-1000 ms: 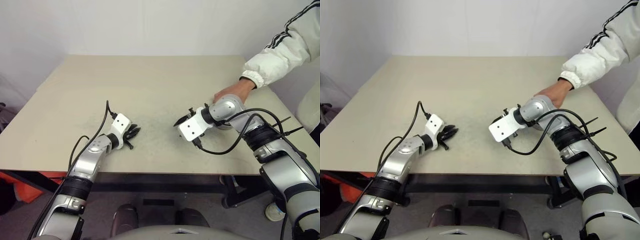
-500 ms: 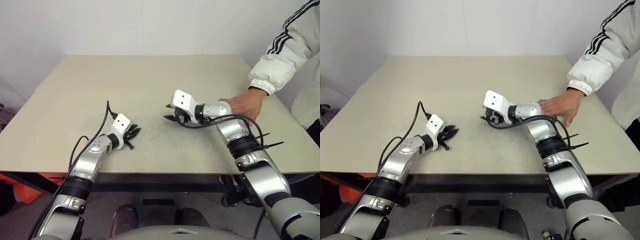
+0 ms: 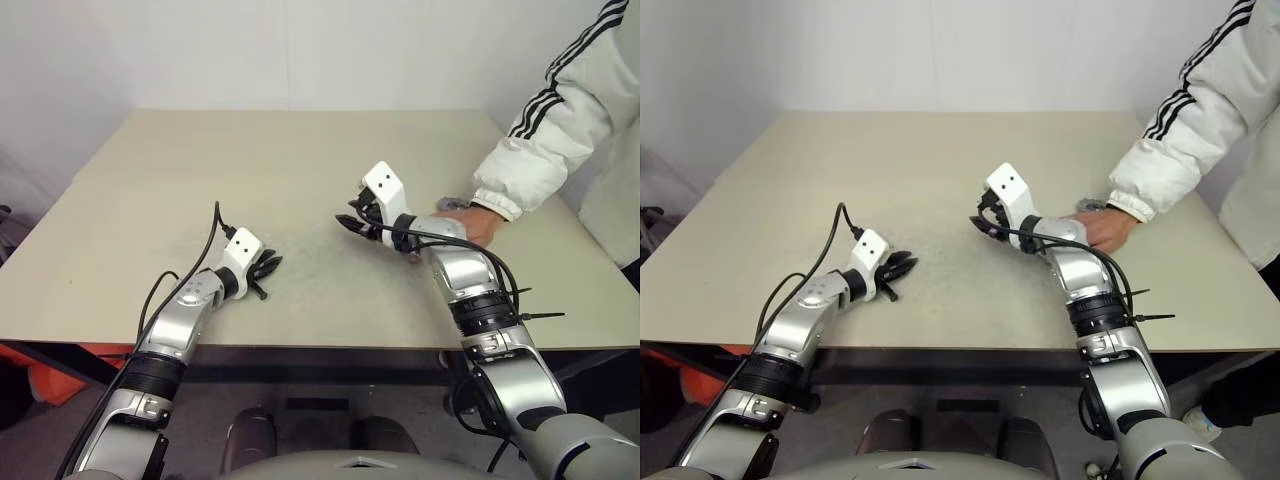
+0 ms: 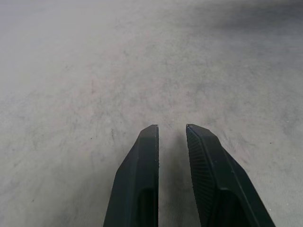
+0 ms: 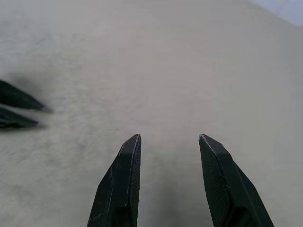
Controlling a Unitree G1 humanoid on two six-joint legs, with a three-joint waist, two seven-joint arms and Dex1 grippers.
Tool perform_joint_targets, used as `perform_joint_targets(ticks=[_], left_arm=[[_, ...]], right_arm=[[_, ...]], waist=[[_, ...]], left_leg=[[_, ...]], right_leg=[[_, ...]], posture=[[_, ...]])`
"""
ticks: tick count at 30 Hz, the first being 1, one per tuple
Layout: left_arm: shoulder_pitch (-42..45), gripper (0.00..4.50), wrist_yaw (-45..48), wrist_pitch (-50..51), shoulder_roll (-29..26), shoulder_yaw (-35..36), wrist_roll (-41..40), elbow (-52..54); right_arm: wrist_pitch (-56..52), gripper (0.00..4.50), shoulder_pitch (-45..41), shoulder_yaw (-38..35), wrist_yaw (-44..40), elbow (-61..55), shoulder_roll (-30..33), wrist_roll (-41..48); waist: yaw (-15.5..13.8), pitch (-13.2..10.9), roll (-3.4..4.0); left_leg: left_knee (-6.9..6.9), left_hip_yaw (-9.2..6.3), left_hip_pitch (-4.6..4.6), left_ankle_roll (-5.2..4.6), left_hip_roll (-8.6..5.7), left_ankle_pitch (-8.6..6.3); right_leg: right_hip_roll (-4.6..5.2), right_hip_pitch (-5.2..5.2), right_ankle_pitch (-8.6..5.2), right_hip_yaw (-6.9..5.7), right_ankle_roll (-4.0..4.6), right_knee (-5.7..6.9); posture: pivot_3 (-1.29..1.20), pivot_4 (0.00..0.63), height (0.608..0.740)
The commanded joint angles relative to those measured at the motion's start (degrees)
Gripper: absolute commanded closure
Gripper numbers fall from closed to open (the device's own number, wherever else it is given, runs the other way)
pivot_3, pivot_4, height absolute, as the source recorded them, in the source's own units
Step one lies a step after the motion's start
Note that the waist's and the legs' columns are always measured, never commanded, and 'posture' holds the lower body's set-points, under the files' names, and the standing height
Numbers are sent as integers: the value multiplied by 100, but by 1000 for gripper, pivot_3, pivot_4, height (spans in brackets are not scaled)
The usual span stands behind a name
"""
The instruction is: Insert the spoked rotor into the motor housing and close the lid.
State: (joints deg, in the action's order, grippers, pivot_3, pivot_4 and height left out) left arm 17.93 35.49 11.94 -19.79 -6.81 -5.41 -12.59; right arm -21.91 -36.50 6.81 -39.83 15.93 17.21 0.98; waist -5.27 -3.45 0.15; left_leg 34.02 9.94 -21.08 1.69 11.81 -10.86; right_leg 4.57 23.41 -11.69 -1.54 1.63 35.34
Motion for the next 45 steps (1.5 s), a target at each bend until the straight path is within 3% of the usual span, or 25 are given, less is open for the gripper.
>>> perform_joint_targets(ticks=[1,24,28,36,45], left_arm=[[96,3502,23,-67,-11,26,10,110],[168,3502,39,-147,-9,58,37,-21],[215,3502,45,-168,-3,63,35,-78],[189,3502,45,-187,28,35,40,-94],[234,3502,57,-195,91,0,59,-160]], right_arm=[[-79,2374,67,-115,97,-361,18,141],[-128,2374,177,-79,325,-572,37,224],[94,2374,189,62,11,-719,553,23],[1197,2374,229,170,-1022,-594,2541,-516],[1584,2374,174,62,-1435,-436,3146,-496]], waist=[[-1,0,0],[-2,0,1],[-20,0,0],[-35,-1,0],[-17,-1,1]], left_leg=[[-1,0,0,0,0,0],[-46,1,3,18,-3,11],[-64,1,4,30,-6,18],[-69,2,4,21,-7,13],[-67,3,17,20,-3,14]], right_leg=[[0,0,0,0,0,-1],[-1,1,1,-2,0,-33],[-1,-1,2,-3,0,-47],[0,-5,1,-4,0,-57],[-6,-10,2,-2,1,-51]], posture=[[0,0,740],[0,0,740],[0,0,740],[0,0,740],[0,0,740]])
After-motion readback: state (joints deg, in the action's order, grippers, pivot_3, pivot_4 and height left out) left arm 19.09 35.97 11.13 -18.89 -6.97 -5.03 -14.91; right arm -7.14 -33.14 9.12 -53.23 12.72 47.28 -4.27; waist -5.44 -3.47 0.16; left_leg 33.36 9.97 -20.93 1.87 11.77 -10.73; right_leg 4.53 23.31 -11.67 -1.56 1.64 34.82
